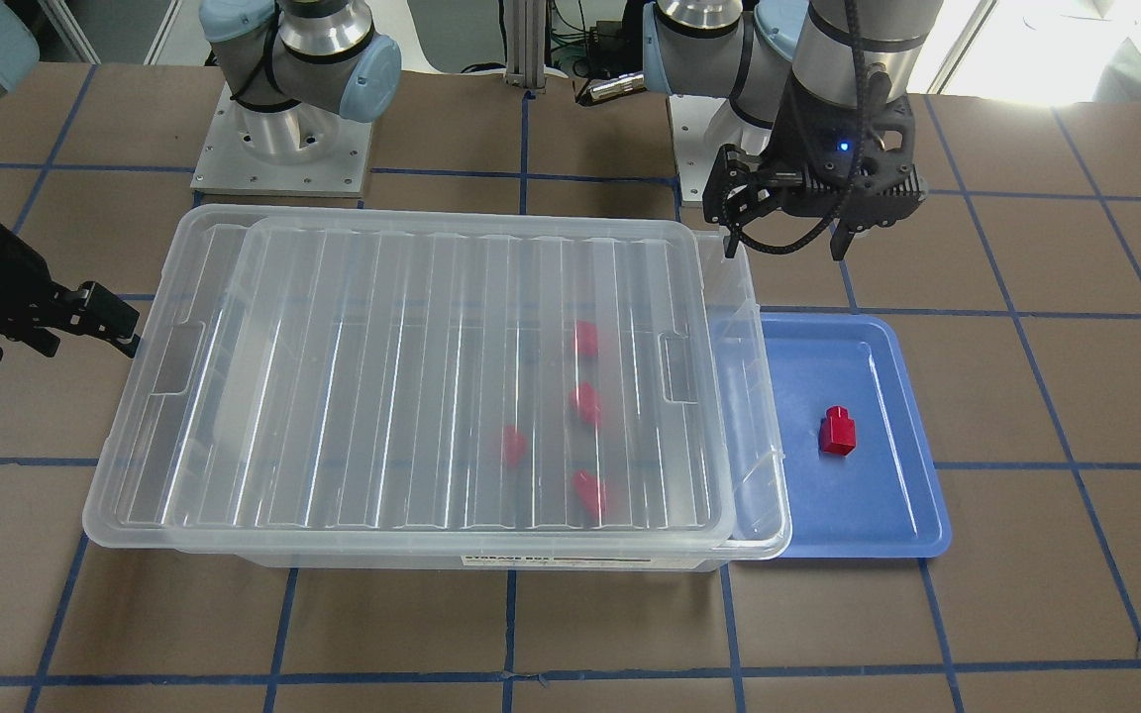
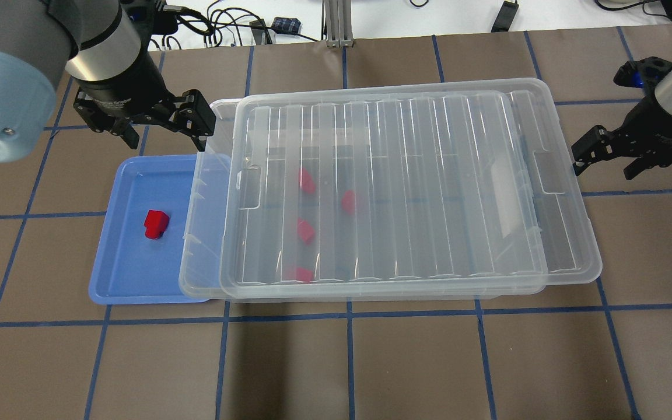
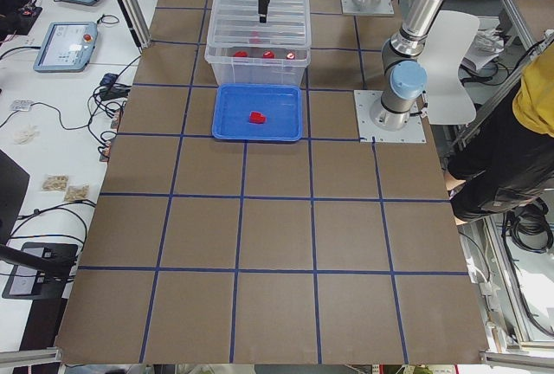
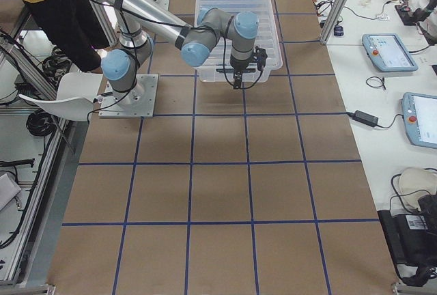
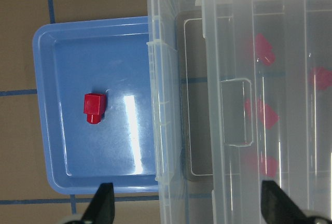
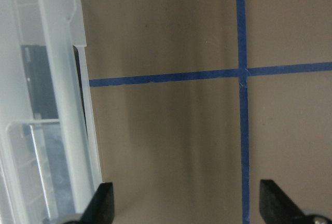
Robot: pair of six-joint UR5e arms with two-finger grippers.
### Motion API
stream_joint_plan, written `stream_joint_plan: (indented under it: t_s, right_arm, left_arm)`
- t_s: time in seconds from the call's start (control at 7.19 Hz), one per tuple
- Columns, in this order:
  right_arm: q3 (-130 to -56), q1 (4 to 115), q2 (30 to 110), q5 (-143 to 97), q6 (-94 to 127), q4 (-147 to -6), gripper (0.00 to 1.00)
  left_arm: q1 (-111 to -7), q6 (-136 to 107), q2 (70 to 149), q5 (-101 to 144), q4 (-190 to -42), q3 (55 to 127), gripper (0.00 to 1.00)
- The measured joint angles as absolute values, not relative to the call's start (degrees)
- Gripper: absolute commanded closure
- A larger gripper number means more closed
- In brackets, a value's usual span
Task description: Place red block in blue tray from box
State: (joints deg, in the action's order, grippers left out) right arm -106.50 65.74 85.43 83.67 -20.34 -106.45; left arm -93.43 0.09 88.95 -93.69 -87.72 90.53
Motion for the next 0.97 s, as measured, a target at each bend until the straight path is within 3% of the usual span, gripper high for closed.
stream_joint_plan:
  t_s: [0.97]
  right_arm:
    - [-105.2,68.6,85.6,84.5,-18.6,-106.6,0.0]
  left_arm:
    - [-93.4,0.1,88.9,-93.7,-87.7,90.5,0.0]
